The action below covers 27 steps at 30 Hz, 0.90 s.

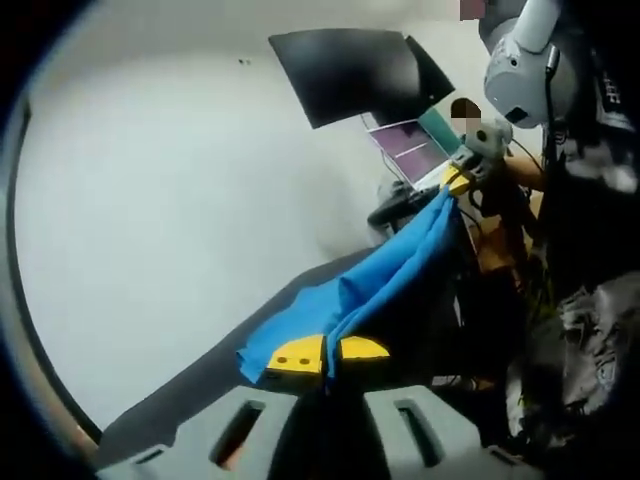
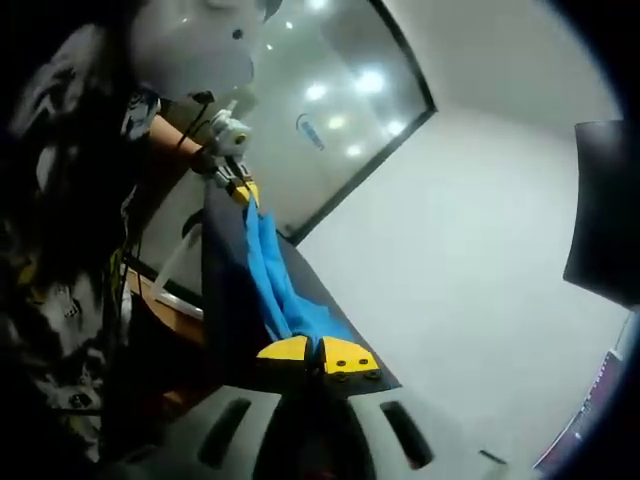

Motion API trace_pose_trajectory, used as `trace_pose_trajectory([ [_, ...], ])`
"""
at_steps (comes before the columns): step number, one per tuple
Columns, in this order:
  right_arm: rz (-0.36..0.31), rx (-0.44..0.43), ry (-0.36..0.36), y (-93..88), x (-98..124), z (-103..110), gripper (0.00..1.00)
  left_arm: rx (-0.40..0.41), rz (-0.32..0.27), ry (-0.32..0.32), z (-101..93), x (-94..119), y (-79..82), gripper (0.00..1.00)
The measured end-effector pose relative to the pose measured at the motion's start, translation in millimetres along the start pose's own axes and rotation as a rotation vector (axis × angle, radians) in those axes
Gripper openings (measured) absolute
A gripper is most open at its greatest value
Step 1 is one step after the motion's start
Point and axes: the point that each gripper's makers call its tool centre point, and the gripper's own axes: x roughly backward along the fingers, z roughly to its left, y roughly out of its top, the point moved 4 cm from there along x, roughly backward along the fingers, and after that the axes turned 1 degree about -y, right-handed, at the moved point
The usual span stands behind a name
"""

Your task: Spread out the cloth and fold it

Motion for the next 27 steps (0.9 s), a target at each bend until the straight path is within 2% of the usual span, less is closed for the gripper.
trace_pose_trajectory([
  [12, -0.004, 0.038, -0.012, 11.4, 7, -2, 0.0, 0.027, -0.033, 0.014, 1.2, 9, 16.8, 0.0],
  [27, -0.003, 0.034, -0.02, 8.9, 5, -8, 0.0, 0.064, -0.04, 0.007, 3.5, 7, 17.2, 0.0],
])
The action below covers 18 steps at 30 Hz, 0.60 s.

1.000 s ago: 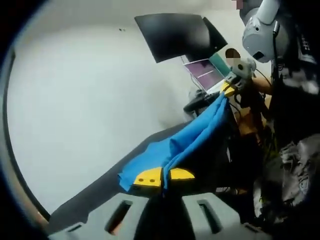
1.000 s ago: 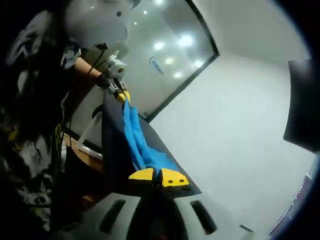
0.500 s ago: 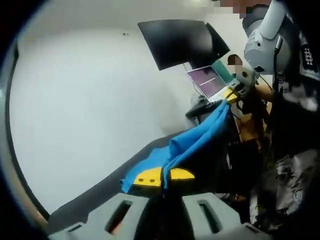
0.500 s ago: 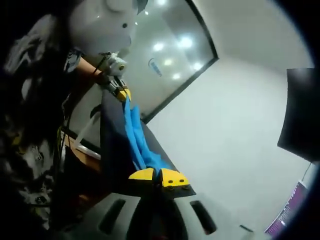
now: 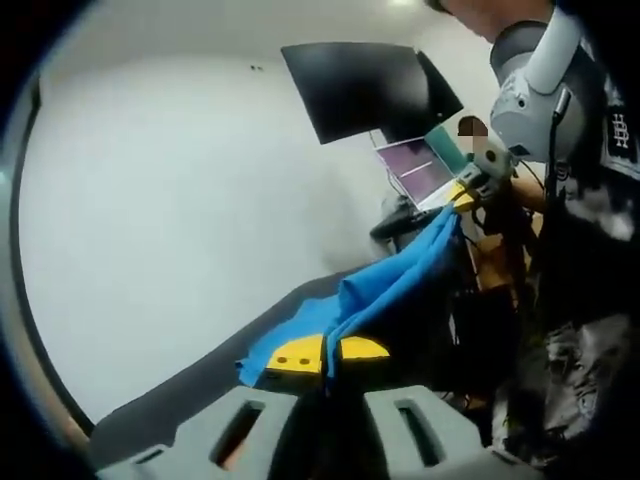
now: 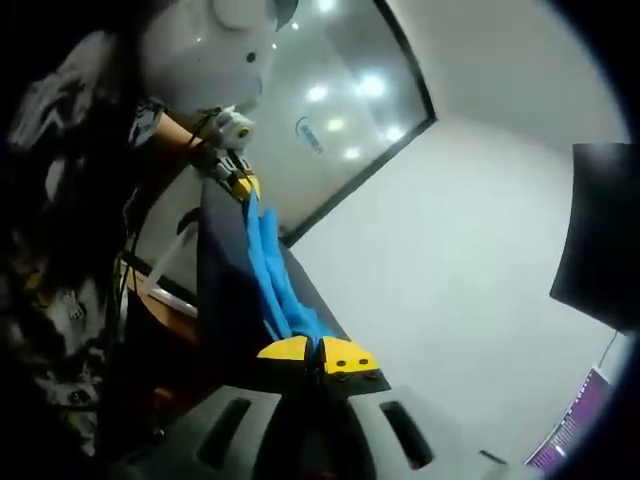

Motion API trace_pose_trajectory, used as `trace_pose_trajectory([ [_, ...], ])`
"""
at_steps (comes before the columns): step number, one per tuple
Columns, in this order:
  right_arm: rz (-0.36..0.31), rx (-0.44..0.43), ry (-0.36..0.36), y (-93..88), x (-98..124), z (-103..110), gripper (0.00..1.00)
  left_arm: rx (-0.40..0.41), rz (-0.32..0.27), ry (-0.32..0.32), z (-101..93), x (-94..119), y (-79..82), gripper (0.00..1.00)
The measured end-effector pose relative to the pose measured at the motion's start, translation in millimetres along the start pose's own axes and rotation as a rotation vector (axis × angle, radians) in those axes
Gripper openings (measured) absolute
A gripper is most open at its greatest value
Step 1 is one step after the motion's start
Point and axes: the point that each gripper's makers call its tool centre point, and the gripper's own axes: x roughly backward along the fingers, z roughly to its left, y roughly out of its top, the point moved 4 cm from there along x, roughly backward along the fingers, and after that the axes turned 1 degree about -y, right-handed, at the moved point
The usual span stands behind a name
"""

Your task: Spread out the cloth and fold it

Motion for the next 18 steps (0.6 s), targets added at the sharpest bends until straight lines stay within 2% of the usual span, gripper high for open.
trace_pose_trajectory([
  [4, 0.0, -0.039, -0.028, -4.7, -7, -8, 0.0, 0.02, -0.004, 0.0, 4.5, -4, -2.8, 0.0],
  [7, -0.021, -0.12, -0.077, -9.5, -15, -19, 0.0, 0.062, -0.019, 0.004, 15.5, -12, -5.6, 0.0],
  [11, -0.029, -0.15, -0.102, -17.4, -23, -24, 0.0, 0.078, -0.016, 0.009, 27.6, -23, -7.6, 0.0],
  [15, -0.048, -0.154, -0.137, -13.0, -24, -33, 0.0, 0.065, -0.04, 0.025, 39.1, -25, 1.8, 0.0],
  [18, -0.089, -0.178, -0.163, -8.4, -26, -42, 0.0, 0.073, -0.081, 0.045, 52.2, -29, 9.8, 0.0],
])
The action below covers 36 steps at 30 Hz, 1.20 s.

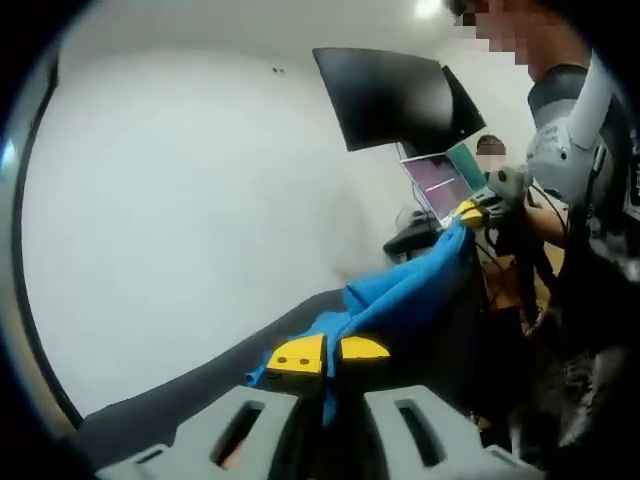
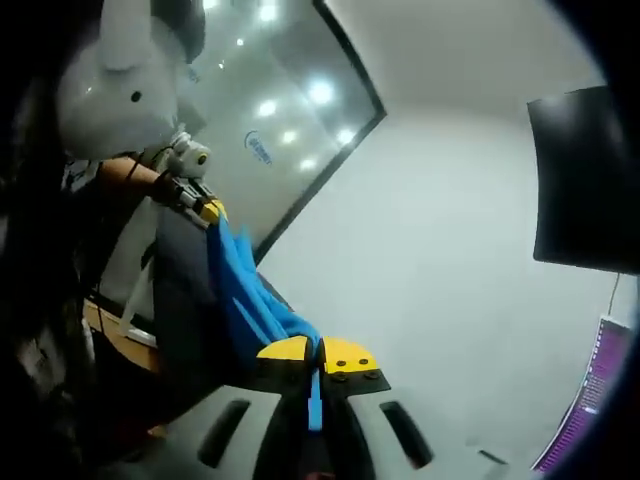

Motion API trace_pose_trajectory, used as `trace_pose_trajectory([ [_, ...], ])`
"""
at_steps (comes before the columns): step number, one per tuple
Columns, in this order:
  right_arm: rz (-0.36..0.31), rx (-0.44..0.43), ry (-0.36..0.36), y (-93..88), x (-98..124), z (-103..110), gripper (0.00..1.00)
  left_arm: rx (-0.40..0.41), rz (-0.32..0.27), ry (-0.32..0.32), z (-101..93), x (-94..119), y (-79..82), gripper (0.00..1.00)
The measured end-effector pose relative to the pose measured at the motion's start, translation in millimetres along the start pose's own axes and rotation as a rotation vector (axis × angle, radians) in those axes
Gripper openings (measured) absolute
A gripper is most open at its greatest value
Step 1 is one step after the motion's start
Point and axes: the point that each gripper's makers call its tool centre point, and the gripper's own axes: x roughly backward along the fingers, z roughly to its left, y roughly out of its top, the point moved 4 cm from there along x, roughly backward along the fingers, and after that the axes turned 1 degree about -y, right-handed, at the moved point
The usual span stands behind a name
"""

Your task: Spread out the cloth and fold it

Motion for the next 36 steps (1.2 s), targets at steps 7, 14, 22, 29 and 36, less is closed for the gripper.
trace_pose_trajectory([
  [7, -0.009, -0.021, -0.067, -10.4, -6, -16, 0.0, -0.002, -0.015, 0.001, 12.8, -15, 0.7, 0.0],
  [14, -0.018, -0.036, -0.086, -14.3, -10, -24, 0.0, -0.001, -0.027, 0.015, 16.7, -20, 4.5, 0.0],
  [22, 0.016, -0.076, -0.152, -30.7, -39, -45, 0.0, -0.008, -0.01, 0.045, 37.7, -44, -3.5, 0.0],
  [29, 0.033, -0.174, -0.187, -56.6, -104, -81, 0.0, 0.074, -0.002, 0.089, 90.7, -82, -31.6, 0.0],
  [36, 0.399, -0.24, -0.134, -204.0, -199, -106, 0.0, 0.383, 0.188, 0.096, 148.6, -162, -120.2, 0.0],
])
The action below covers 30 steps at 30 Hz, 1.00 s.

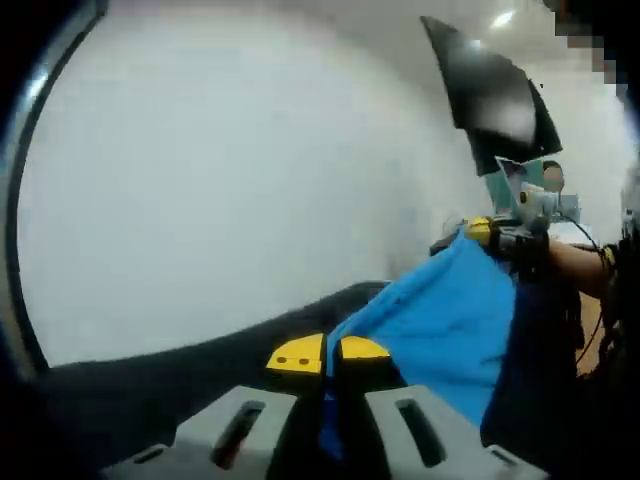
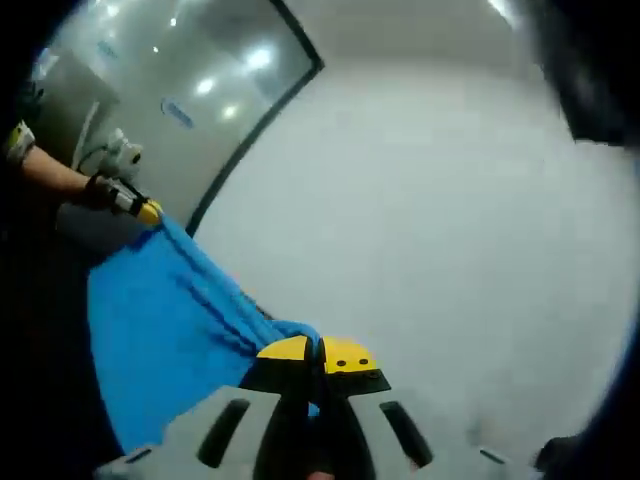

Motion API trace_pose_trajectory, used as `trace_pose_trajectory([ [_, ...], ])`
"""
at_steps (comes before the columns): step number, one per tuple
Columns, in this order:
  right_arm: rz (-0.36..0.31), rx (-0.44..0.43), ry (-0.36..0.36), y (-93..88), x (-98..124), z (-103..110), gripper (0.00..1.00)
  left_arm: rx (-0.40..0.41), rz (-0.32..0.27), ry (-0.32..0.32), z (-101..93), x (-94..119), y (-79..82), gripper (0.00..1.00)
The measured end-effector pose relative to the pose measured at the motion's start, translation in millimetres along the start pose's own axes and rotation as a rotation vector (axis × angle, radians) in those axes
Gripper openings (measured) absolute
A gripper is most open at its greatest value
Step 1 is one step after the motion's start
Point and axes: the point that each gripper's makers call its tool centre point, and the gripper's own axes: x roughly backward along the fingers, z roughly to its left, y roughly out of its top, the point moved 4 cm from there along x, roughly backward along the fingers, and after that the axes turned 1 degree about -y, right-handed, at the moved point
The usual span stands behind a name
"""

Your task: Spread out the cloth and fold it

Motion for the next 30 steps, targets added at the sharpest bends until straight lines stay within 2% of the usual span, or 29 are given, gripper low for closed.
trace_pose_trajectory([
  [1, 0.042, -0.08, 0.027, -25.7, -15, 2, 0.0, 0.071, 0.08, 0.015, 9.2, -15, -18.0, 0.0],
  [2, 0.09, -0.147, 0.036, -43.5, -23, 3, 0.0, 0.11, 0.136, 0.027, 16.4, -31, -35.4, 0.0],
  [3, 0.183, -0.277, 0.035, -75.1, -32, 4, 0.0, 0.141, 0.22, 0.031, 22.1, -43, -56.7, 0.0],
  [4, 0.204, -0.318, 0.033, -85.7, -35, 5, 0.0, 0.162, 0.293, 0.063, 25.9, -51, -76.0, 0.0],
  [5, 0.22, -0.35, 0.037, -97.2, -38, 7, 0.0, 0.137, 0.316, 0.052, 26.2, -58, -88.4, 0.0],
  [6, 0.229, -0.341, 0.044, -105.3, -39, 9, 0.01, 0.123, 0.344, 0.019, 21.0, -62, -99.5, 0.0],
  [7, 0.182, -0.339, 0.036, -105.8, -38, 8, 0.01, 0.134, 0.351, 0.02, 19.9, -65, -106.6, 0.0],
  [8, 0.139, -0.317, 0.023, -96.3, -37, 3, 0.01, 0.139, 0.337, 0.016, 19.3, -65, -110.0, 0.0],
  [9, 0.158, -0.312, 0.034, -93.6, -33, 4, 0.01, 0.177, 0.271, -0.003, 18.2, -67, -107.0, 0.0],
  [10, 0.142, -0.316, 0.035, -94.2, -33, 4, 0.01, 0.228, 0.252, -0.012, 19.7, -64, -106.9, 0.01],
  [11, 0.153, -0.326, 0.031, -96.6, -35, 4, 0.01, 0.317, 0.238, -0.006, 23.4, -63, -106.5, 0.02],
  [12, 0.17, -0.329, 0.028, -97.0, -36, 5, 0.01, 0.341, 0.218, -0.009, 25.6, -61, -104.6, 0.04],
  [16, 0.124, -0.27, 0.039, -89.7, -29, 9, 0.01, 0.301, 0.185, -0.034, 23.6, -54, -104.3, 0.05],
  [18, 0.084, -0.254, 0.043, -82.3, -24, 9, 0.01, 0.227, 0.128, -0.098, 14.9, -50, -92.0, 0.03],
  [19, 0.058, -0.26, 0.045, -77.1, -21, 8, 0.01, 0.198, 0.082, -0.13, 9.1, -45, -83.2, 0.03],
  [21, 0.0, -0.289, 0.056, -63.6, -14, 6, 0.01, 0.196, 0.007, -0.204, -3.4, -32, -65.6, 0.03],
  [22, -0.02, -0.296, 0.063, -54.2, -6, 5, 0.01, 0.188, -0.017, -0.248, -10.7, -22, -57.5, 0.03],
  [23, -0.075, -0.312, 0.062, -40.0, 2, 2, 0.01, 0.151, -0.044, -0.273, -18.2, -12, -49.6, 0.03],
  [24, -0.137, -0.336, 0.067, -24.5, 12, 1, 0.01, 0.106, -0.055, -0.293, -24.5, -1, -44.3, 0.03],
  [26, -0.238, -0.364, 0.111, 1.6, 31, 7, 0.01, 0.047, -0.033, -0.299, -31.2, 16, -42.2, 0.03],
  [27, -0.256, -0.351, 0.134, 8.3, 40, 11, 0.01, 0.019, -0.011, -0.29, -32.2, 26, -42.8, 0.03],
  [28, -0.263, -0.328, 0.148, 11.8, 46, 15, 0.01, -0.005, -0.016, -0.287, -33.5, 36, -40.9, 0.03],
  [30, -0.272, -0.244, 0.185, 16.4, 63, 29, 0.01, 0.005, -0.031, -0.325, -40.6, 57, -37.3, 0.03],
])
